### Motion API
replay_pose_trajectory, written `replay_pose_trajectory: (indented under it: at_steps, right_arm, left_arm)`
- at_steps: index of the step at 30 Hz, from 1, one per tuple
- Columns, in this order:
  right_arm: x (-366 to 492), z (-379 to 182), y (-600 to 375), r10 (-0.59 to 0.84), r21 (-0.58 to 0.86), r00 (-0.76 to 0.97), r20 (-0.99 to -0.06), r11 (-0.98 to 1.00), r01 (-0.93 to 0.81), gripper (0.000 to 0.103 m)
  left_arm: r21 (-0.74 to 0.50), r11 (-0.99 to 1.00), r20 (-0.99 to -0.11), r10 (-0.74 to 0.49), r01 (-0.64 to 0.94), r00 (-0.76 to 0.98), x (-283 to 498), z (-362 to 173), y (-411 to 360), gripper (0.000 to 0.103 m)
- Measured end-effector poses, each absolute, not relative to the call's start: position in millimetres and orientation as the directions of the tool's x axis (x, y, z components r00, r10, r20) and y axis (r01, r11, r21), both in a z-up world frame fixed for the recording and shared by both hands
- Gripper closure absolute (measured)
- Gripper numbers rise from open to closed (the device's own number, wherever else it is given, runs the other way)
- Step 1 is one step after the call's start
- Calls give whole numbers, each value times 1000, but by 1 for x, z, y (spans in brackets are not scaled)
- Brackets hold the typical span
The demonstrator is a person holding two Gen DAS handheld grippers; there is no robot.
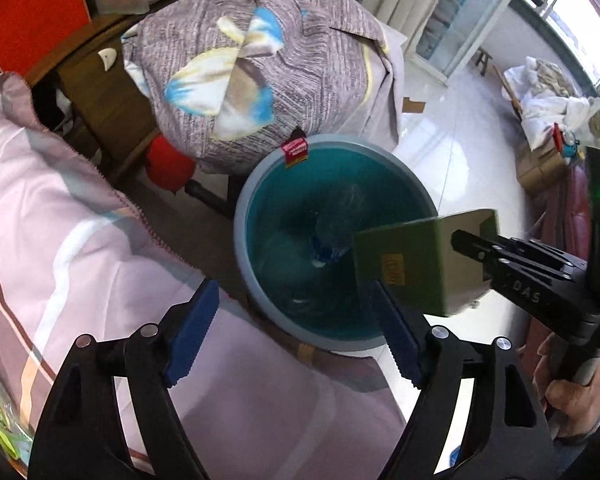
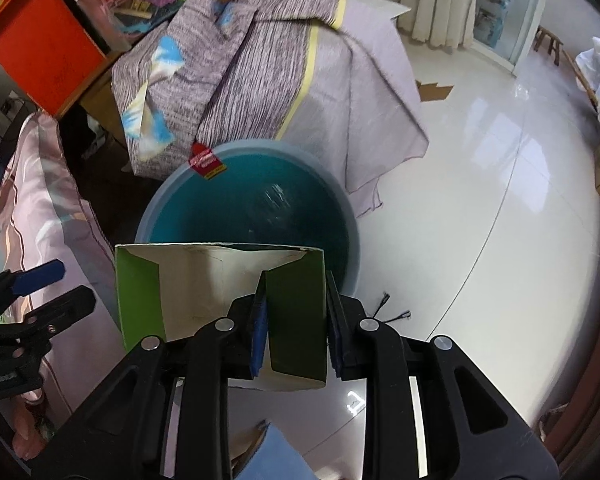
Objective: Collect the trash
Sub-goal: 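Drop the green box and water bottle into the teal bucket, opening both tools, then move both tools back over the trash on the table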
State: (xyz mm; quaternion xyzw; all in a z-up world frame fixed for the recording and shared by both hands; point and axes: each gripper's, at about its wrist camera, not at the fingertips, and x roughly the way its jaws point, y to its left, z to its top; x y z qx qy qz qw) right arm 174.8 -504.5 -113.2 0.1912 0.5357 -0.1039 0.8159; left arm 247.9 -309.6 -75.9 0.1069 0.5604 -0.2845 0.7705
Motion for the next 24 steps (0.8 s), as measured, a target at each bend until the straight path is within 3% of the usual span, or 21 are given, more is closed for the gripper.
replay_pose_trajectory:
  at_steps: [1, 2, 3, 8, 12, 24]
  right_arm:
    - [176, -115, -503, 45, 206, 399, -916, 905, 371, 75]
    - [177, -115, -502, 57, 215, 395, -917, 904, 369, 63]
    - [178, -115, -501, 60, 218, 393, -917, 903, 370, 44]
    - [177, -108, -499, 33, 204, 406, -913, 899, 387, 26]
    - [174, -107, -499, 17, 185, 385, -923, 897, 402, 20]
    - [155, -86, -463, 30, 178, 389, -921, 919, 352, 18]
  left_arm:
    - [-160, 817, -923, -323, 554, 210, 247, -75, -307, 20]
    - [-164, 819, -922, -325, 549, 211, 246, -74, -305, 15]
    - [-168, 822, -920, -329, 544, 213, 245, -72, -302, 12]
    - [-184, 829, -908, -349, 528, 230, 241, -63, -290, 11]
    - [-187, 836, -903, -354, 516, 245, 236, -57, -280, 7]
    - [-186, 867, -889, -349, 462, 297, 201, -37, -224, 6]
